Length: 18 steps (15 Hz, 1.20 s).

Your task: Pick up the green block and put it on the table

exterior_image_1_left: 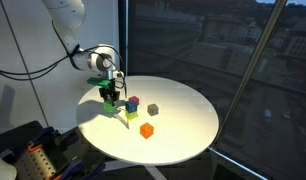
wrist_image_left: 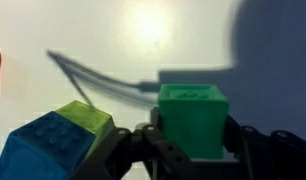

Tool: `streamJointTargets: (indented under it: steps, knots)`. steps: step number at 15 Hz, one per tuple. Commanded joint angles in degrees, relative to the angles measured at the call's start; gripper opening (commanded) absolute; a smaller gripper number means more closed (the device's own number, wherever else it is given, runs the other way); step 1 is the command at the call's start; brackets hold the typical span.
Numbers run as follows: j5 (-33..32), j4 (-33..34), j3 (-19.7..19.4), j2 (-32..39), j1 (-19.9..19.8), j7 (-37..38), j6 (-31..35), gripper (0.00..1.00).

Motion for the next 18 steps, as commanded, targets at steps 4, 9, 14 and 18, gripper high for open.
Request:
streamJointTargets:
  steps: [4, 9, 14, 18]
  knots:
    - [0.14, 0.07, -0.1, 0.01, 0.12, -0.11, -0.09, 0.55]
    - [0.14, 0.07, -0.1, 0.01, 0.12, -0.11, -0.09, 0.55]
    - [-0.21, 0.12, -0.35, 0.22, 0.36, 0.25, 0.31, 0.3]
    - [-0.9, 0.54, -0.95, 1.16, 0.96, 1.16, 1.04, 0.3]
